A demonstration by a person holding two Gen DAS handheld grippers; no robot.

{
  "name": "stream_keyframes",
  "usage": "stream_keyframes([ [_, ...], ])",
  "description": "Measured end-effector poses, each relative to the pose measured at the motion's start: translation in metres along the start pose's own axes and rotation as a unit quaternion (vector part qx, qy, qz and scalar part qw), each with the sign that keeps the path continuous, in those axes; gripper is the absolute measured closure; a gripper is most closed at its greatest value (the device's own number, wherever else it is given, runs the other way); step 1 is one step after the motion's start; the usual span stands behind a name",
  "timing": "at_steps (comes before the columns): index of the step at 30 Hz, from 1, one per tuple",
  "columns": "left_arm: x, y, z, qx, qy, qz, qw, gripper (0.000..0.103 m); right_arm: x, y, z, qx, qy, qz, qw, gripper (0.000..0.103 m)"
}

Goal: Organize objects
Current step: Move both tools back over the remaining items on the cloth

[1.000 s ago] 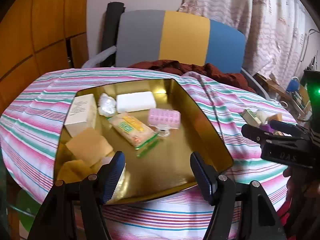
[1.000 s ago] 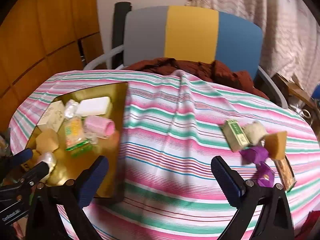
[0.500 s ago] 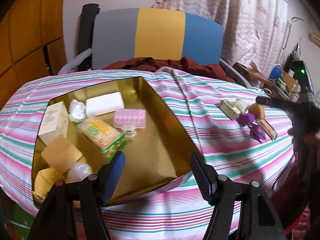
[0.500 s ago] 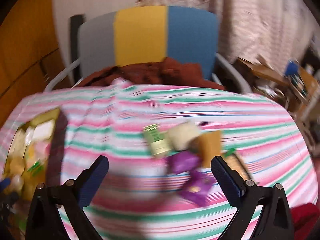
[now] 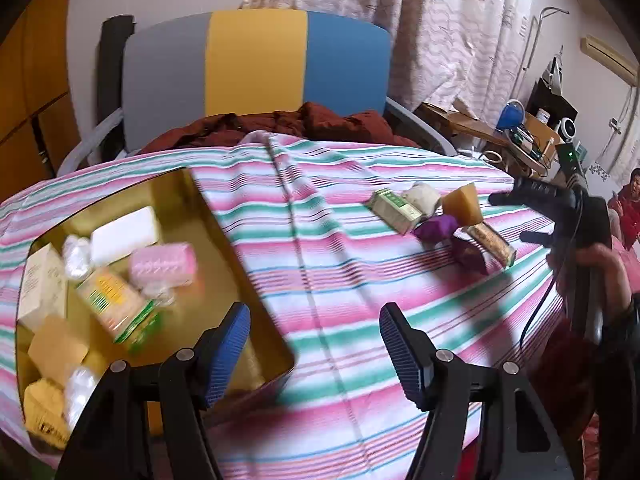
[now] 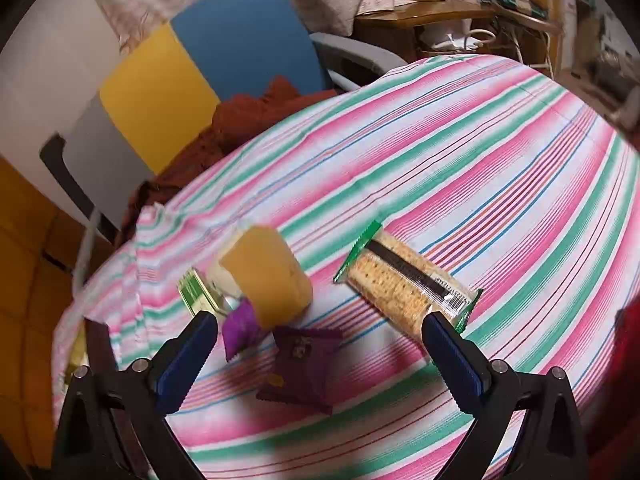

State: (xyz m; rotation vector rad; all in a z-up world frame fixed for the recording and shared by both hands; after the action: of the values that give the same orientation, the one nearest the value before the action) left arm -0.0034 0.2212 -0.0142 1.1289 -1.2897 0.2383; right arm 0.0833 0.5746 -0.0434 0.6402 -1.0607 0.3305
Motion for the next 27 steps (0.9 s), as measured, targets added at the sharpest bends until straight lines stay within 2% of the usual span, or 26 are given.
stream_keyframes([
  [4, -0.012, 0.025, -0.018, -0.005, -0.016, 0.002, 0.9999, 0.035, 0.003, -0.002, 0.002, 0.007, -0.002, -0.011, 1.0, 0.001],
  [9, -0.045, 0.059, -0.038, 0.002, -0.041, 0.026, 0.9988, 0.035, 0.004, -0.002, -0.004, -0.008, 0.012, -0.011, 1.0, 0.001],
  [13, -0.082, 0.078, -0.051, 0.009, -0.045, 0.058, 0.9972, 0.035, 0.005, -0.001, -0.002, -0.003, 0.021, -0.014, 1.0, 0.001],
  [20, -0.124, 0.103, -0.071, 0.005, -0.04, 0.069, 0.9968, 0.036, 0.004, 0.001, -0.002, -0.004, 0.046, -0.005, 0.999, 0.001],
  [23, -0.133, 0.112, -0.082, -0.035, -0.032, 0.064, 0.9968, 0.033, 0.004, 0.001, -0.002, -0.005, 0.056, -0.002, 0.998, 0.001],
  [27, -0.146, 0.115, -0.099, -0.136, -0.019, 0.077, 0.9875, 0.023, 0.004, 0.001, -0.001, -0.002, 0.066, 0.004, 0.998, 0.0],
])
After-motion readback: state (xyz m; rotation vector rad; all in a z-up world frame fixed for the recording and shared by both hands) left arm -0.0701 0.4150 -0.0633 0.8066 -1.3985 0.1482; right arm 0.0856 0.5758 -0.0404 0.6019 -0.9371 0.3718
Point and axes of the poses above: each gripper's, at about its wrist camera, not at the fingertips, and x roughly against the way its jaws point, z to its left, y to its top, the point moved 2 cm from there along -x, roughly the way its jaws point, and after that the axes turned 10 degrees about z, right-handed, at the moved point
